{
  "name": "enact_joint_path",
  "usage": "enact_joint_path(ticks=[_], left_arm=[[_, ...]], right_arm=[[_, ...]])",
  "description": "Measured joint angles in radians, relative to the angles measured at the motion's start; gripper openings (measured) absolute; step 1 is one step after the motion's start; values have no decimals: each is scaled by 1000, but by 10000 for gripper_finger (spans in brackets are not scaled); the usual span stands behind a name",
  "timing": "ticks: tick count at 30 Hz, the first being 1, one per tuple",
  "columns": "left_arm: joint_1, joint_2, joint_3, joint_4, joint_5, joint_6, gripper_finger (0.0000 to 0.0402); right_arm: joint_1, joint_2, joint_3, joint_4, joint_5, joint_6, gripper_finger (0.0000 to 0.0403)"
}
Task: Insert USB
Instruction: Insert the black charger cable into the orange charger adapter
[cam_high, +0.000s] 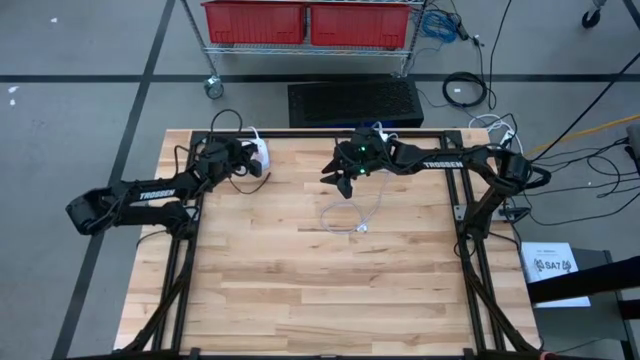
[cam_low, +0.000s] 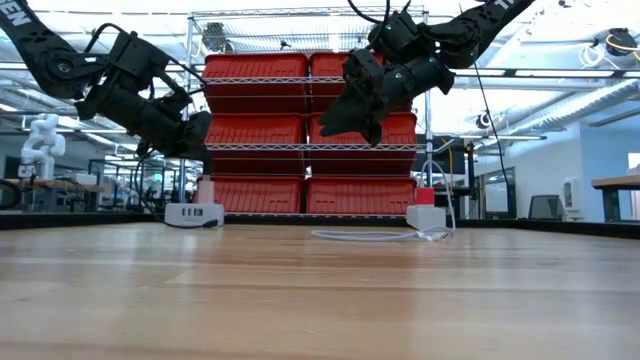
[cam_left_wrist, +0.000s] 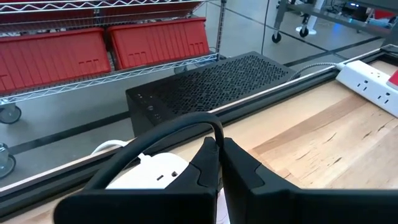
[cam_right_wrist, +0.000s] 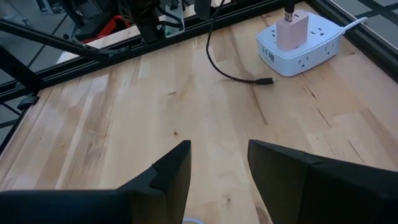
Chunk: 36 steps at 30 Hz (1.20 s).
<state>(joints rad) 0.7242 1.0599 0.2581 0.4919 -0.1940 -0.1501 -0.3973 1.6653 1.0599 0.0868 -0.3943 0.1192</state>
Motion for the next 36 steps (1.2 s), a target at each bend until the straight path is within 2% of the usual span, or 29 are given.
enact_joint_path(ticks=[36], left_arm=[[0,0,0,-2,3,-26,7]], right_arm=[[0,0,0,0,-4,-8,150]])
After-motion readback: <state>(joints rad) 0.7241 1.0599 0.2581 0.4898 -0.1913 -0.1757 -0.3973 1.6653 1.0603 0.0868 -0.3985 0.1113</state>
